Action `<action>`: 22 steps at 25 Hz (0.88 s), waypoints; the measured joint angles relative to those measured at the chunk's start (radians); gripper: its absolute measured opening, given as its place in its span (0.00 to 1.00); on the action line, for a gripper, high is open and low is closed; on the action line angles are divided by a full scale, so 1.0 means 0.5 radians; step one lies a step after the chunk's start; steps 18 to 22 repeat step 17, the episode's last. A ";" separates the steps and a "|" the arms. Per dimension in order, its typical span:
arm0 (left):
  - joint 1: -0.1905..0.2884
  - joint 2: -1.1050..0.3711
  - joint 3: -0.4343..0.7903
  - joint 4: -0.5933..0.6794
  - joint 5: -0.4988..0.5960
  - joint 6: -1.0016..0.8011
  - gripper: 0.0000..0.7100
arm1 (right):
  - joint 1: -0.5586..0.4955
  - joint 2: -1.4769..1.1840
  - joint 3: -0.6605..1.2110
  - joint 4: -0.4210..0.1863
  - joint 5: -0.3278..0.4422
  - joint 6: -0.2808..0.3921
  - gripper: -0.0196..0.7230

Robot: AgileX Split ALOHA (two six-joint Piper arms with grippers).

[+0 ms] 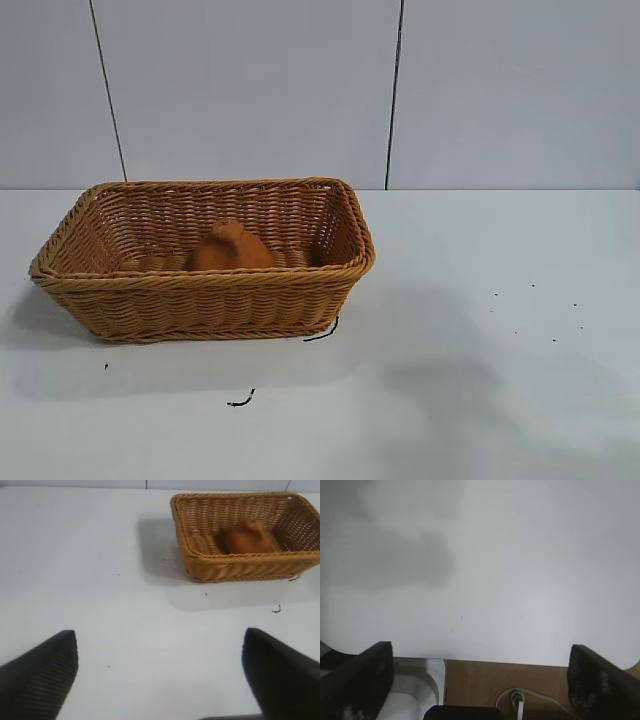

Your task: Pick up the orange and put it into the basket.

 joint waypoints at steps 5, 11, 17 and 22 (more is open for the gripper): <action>0.000 0.000 0.000 0.000 -0.002 0.000 0.90 | 0.000 -0.514 0.025 0.023 -0.101 0.000 0.94; 0.000 0.000 0.000 0.000 -0.002 0.000 0.90 | 0.000 -0.910 0.032 0.029 -0.116 0.000 0.94; 0.000 0.000 0.000 0.000 -0.002 0.000 0.90 | 0.000 -0.917 0.038 0.029 -0.113 0.000 0.94; 0.000 0.000 0.000 0.000 -0.002 0.000 0.90 | 0.000 -0.917 0.038 0.029 -0.113 0.000 0.94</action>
